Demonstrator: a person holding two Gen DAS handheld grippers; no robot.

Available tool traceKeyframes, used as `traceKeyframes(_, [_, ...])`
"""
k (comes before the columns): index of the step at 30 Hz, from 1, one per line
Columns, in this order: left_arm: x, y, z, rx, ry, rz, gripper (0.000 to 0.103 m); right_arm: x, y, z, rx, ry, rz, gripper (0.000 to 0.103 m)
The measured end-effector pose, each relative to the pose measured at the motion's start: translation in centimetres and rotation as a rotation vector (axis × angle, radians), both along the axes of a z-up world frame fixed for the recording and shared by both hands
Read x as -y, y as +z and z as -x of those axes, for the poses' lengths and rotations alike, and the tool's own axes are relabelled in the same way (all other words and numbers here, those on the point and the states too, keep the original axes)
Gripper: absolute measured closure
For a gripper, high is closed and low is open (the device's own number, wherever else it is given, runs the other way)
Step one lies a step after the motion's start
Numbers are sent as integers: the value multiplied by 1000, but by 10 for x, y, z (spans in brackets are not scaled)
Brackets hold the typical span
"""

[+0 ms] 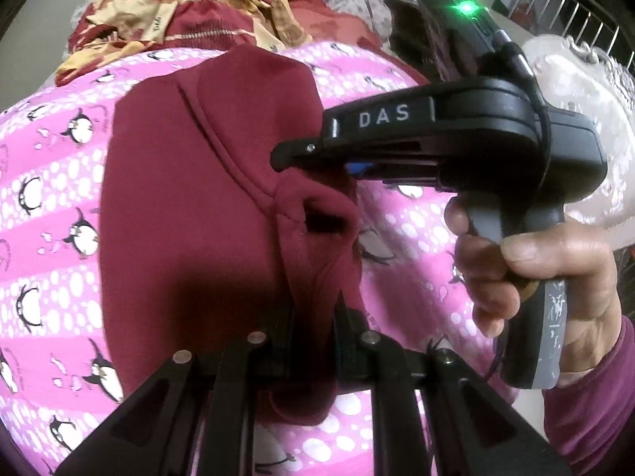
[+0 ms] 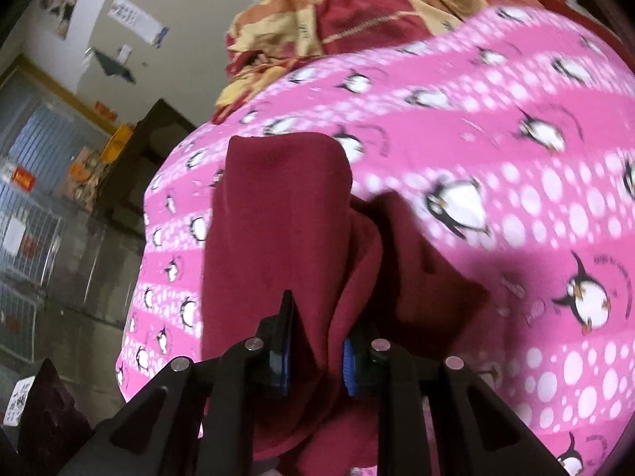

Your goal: Fold small clothes

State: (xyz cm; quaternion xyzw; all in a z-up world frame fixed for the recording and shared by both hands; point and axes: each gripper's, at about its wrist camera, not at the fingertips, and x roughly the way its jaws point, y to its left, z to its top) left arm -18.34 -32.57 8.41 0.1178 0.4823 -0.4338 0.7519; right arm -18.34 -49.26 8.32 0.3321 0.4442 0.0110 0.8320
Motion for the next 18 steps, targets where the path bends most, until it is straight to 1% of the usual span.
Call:
traceKeyframes(3, [5,-5,6,-9,-38,-17,88,9,-18,9,-21,-42,-39,82])
traceKeyframes(5, [2,-1,7,-37,-65,-11,80,13,-28,16,-41,-72,-81,78])
traceKeyframes(6, [-3,5,7,-51,-81,-1,72,16,-29,21,-40,-89,-101,77])
traceKeyframes(7, [-12,13,7,-51,-92,13,64,19,-27,26,-32,-105,-121,74])
traceKeyframes(8, [-22,23,6,-34,-97,32,60,21,-23,29,-27,-118,-126,69])
traceKeyframes(9, [-32,33,4,-3,-96,47,50,21,-17,32,-23,-129,-113,64])
traceKeyframes(10, [-40,40,4,26,-91,55,40,22,-10,35,-18,-144,-77,57])
traceKeyframes(11, [-53,50,-1,80,-71,60,37,21,-1,37,-9,-162,-24,52])
traceKeyframes(12, [-61,55,-7,117,-49,55,36,19,8,37,4,-173,18,49])
traceKeyframes(13, [-66,57,-11,140,-30,46,35,17,15,34,18,-173,39,47])
traceKeyframes(14, [-71,56,-21,164,2,25,35,14,21,31,37,-165,51,47])
traceKeyframes(16, [-78,47,-39,164,68,-15,35,4,29,21,58,-141,86,47])
traceKeyframes(18, [-82,28,-55,120,141,-48,35,-12,33,5,68,-88,125,47])
